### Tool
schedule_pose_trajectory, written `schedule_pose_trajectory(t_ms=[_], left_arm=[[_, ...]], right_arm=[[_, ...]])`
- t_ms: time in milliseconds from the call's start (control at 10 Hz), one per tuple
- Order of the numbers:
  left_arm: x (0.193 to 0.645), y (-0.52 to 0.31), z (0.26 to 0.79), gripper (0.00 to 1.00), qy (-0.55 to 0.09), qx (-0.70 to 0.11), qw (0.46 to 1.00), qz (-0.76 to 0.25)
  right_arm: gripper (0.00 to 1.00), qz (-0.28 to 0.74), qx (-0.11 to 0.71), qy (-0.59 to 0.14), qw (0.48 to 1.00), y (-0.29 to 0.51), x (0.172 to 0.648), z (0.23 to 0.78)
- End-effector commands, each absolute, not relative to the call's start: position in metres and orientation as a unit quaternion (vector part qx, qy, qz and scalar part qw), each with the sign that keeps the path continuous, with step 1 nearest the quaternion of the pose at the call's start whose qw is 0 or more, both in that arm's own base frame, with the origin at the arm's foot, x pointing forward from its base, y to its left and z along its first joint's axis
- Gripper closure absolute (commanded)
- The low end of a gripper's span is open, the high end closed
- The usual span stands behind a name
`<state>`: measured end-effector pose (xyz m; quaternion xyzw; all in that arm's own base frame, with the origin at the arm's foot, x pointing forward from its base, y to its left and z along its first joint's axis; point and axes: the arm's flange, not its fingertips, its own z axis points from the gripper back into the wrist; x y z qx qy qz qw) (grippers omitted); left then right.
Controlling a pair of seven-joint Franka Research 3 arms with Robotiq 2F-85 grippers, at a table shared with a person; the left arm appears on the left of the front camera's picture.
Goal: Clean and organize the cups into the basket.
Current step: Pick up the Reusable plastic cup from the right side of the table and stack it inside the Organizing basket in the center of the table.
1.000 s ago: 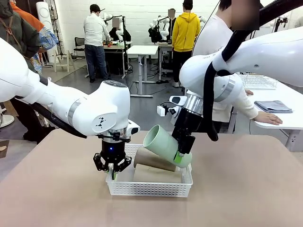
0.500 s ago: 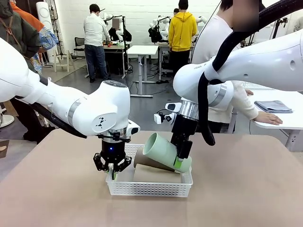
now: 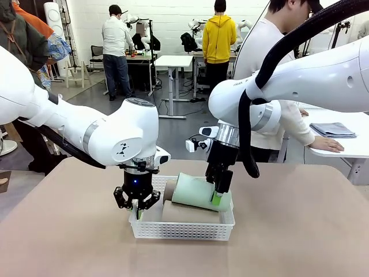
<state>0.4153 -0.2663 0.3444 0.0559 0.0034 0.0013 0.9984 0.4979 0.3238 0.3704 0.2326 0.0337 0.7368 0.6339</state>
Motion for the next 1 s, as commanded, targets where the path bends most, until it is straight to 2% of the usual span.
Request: schedule_pose_trajectory(t_ms=[0,300,700,900], left_arm=[[0.414,-0.27,0.344,1.0,0.003,0.057,0.998,0.011],[0.414,-0.27,0.344,1.0,0.003,0.057,0.998,0.011],[0.414,-0.27,0.344,1.0,0.003,0.057,0.998,0.011],[0.414,-0.27,0.344,1.0,0.003,0.057,0.998,0.011]], right_arm=[[0.0,0.736,0.231,0.039,0.635,0.323,0.501,0.378],[0.0,0.738,0.24,0.01,0.63,0.308,0.497,0.393],[0.0,0.72,0.261,-0.137,0.629,0.219,0.479,0.449],[0.0,0.711,0.31,-0.223,0.591,0.154,0.458,0.461]])
